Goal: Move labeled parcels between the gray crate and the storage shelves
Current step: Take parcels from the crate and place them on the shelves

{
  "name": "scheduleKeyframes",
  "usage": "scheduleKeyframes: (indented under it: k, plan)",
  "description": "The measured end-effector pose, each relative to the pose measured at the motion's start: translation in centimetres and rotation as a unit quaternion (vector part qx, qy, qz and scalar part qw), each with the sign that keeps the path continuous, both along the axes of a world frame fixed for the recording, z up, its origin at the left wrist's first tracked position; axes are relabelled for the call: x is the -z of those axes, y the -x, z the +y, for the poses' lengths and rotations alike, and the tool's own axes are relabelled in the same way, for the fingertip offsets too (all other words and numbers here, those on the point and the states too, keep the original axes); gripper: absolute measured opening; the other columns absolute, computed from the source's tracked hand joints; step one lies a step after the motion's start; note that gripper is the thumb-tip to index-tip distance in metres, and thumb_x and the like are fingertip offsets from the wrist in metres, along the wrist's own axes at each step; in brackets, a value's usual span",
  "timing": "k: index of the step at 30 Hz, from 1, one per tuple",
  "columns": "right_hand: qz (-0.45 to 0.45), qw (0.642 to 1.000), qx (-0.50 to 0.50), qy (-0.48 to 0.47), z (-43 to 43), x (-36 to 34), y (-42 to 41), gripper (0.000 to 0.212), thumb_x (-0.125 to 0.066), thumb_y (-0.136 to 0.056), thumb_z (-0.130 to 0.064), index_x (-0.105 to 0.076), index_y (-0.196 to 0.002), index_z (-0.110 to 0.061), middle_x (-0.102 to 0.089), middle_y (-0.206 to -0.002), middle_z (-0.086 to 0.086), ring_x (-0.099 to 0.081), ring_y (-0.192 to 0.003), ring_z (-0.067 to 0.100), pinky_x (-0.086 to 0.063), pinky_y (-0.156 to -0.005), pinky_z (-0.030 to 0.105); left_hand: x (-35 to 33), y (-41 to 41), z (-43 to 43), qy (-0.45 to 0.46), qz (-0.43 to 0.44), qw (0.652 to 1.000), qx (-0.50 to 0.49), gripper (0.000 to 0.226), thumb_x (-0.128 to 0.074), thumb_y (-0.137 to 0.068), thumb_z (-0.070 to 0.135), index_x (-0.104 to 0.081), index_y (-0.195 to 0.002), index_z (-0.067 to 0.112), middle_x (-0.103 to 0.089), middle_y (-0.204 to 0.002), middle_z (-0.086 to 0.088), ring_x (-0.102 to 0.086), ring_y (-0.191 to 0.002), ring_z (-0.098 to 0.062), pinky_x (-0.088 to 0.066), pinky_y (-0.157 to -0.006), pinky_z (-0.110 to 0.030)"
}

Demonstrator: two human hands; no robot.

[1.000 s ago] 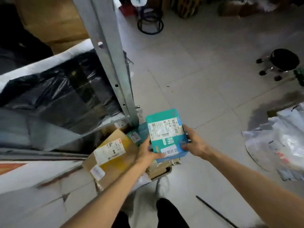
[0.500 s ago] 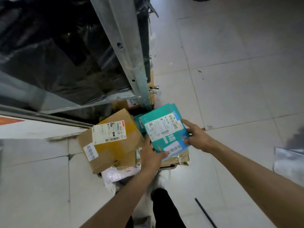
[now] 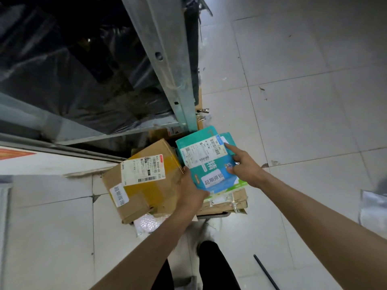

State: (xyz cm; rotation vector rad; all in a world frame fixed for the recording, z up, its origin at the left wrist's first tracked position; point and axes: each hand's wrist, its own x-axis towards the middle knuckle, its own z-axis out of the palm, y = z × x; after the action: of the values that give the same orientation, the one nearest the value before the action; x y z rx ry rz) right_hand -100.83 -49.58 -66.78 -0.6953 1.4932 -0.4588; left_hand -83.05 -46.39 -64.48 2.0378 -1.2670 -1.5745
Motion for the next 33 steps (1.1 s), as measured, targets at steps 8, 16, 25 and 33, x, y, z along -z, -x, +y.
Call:
scheduleKeyframes:
  k: [8, 16, 25, 33]
  plan:
    - [0.041, 0.998, -0.038, -0.006, 0.6, -1.0, -0.5, 0.08, -0.056, -0.09, 0.009, -0.025, -0.152, -0.03, -0.051, -0.117, 0.0, -0.057, -0.112, 0.024, -0.059, -0.078, 0.037, -1.0, -1.0, -0.7, -0.036, -0.1, 0.991, 0.083, 0.062, -0.08, -0.069, -0.003, -0.052, -0.121, 0.015, -0.039, -0.124, -0.005, -0.048, -0.116, -0.015, -0.05, -0.075, -0.017]
    - [0.153, 0.983, -0.104, 0.001, 0.2, -5.1, -1.1, 0.088, -0.071, -0.082, -0.005, -0.021, -0.154, -0.021, -0.048, -0.139, 0.006, -0.055, -0.118, 0.023, -0.05, -0.098, 0.038, -3.8, -3.3, -3.4, -0.072, -0.107, 0.979, 0.159, 0.046, -0.079, -0.073, 0.002, -0.06, -0.115, 0.006, -0.066, -0.116, -0.005, -0.064, -0.105, -0.019, -0.056, -0.083, -0.03]
    - [0.295, 0.924, -0.241, 0.047, 0.0, -14.8, -1.6, 0.084, -0.071, -0.085, -0.023, -0.021, -0.152, -0.011, -0.042, -0.148, 0.015, -0.045, -0.132, 0.029, -0.039, -0.104, 0.036, -10.5, -4.2, -8.1, 0.03, -0.188, 0.93, 0.314, 0.057, -0.081, -0.068, 0.013, -0.06, -0.12, 0.019, -0.061, -0.118, -0.003, -0.061, -0.105, -0.021, -0.053, -0.093, -0.036]
    - [0.417, 0.88, -0.227, 0.024, 1.8, -23.2, -2.2, 0.068, -0.072, -0.083, -0.027, -0.042, -0.141, -0.01, -0.05, -0.14, 0.012, -0.049, -0.126, 0.028, -0.043, -0.099, 0.035, -20.3, -0.9, -11.9, 0.135, -0.181, 0.832, 0.507, 0.05, -0.083, -0.071, 0.013, -0.059, -0.114, 0.02, -0.061, -0.119, -0.004, -0.059, -0.108, -0.022, -0.049, -0.096, -0.035]
